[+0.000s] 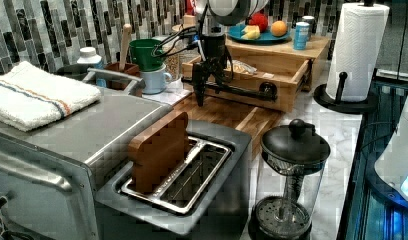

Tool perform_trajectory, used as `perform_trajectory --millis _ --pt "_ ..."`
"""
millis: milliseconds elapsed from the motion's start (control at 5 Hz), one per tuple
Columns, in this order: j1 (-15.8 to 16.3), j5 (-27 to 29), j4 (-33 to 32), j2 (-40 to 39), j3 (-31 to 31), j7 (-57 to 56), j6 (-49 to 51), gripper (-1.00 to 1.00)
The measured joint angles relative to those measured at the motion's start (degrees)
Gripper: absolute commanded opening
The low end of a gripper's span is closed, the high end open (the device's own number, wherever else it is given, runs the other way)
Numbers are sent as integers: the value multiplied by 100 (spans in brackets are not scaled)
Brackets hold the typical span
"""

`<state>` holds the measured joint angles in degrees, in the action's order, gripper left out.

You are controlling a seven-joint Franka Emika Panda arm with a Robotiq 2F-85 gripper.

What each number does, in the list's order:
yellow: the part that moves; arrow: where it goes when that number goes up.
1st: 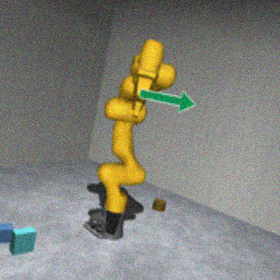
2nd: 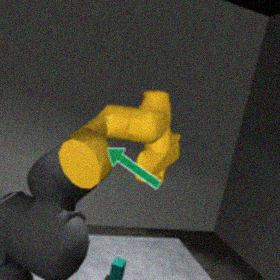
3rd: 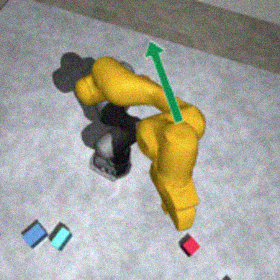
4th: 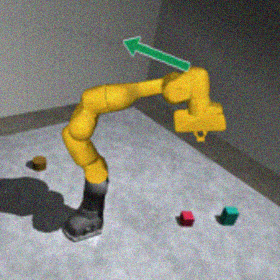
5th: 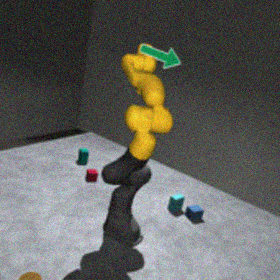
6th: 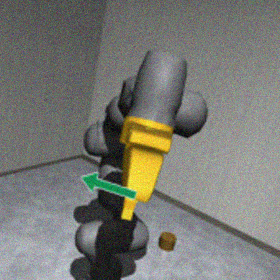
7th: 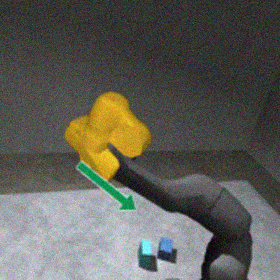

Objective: Open the drawer.

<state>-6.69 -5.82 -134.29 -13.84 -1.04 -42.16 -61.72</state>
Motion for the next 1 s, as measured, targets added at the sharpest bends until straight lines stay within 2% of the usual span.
perform_trajectory --millis 1000 --pt "-6 34 -11 14 27 92 -11 100"
